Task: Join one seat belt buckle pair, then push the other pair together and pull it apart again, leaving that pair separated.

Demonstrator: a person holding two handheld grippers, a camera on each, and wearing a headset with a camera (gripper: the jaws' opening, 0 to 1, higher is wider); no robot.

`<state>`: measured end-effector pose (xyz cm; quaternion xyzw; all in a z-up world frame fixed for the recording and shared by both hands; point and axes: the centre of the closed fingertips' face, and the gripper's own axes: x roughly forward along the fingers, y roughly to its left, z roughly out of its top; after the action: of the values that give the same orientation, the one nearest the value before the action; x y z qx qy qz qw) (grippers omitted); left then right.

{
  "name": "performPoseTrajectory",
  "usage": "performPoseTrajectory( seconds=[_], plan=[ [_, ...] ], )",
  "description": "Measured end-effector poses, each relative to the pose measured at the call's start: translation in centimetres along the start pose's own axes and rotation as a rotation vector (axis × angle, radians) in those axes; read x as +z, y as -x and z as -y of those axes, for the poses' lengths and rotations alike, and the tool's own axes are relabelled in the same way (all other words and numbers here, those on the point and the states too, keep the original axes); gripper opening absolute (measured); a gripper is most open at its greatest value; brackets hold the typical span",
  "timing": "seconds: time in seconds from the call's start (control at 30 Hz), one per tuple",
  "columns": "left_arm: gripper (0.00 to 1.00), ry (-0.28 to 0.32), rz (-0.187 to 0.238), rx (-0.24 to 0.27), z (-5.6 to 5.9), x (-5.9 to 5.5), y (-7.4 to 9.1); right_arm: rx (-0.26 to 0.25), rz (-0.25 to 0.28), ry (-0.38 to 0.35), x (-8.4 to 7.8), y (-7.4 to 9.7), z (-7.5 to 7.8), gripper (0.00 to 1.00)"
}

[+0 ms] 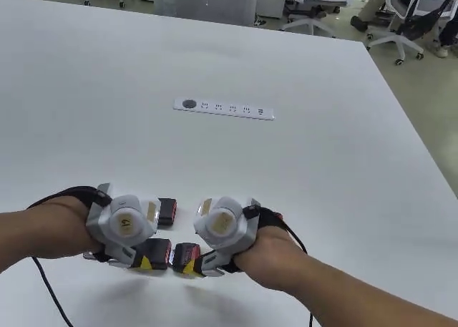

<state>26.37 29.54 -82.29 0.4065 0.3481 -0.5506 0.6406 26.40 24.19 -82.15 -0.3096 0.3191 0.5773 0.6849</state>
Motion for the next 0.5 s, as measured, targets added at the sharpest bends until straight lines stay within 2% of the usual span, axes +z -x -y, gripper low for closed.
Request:
performPoseTrajectory(
  seconds=[0.1,0.2,0.37,0.5],
  plan=[
    [0.41,-0.035,0.009,0.007,-0.5,0.3,0.6,-0.032,0.026,0.040,0.6,1.0,0.6,0.44],
    [0.42,-0.042,0.041,0.024,-1.8,1.2,1.1,-0.047,0.042,0.038,0.6,1.8,1.4,0.44],
    [0.42,-0.007,0.063,0.062,-4.3,1.3,1.1,-0.079,0.032,0.017,-1.1,3.0,3.3,0.45],
    [0.43,0.008,0.053,0.078,-6.0,0.7,1.1,-0.106,0.020,-0.011,-3.0,4.0,5.1,0.45]
  ],
)
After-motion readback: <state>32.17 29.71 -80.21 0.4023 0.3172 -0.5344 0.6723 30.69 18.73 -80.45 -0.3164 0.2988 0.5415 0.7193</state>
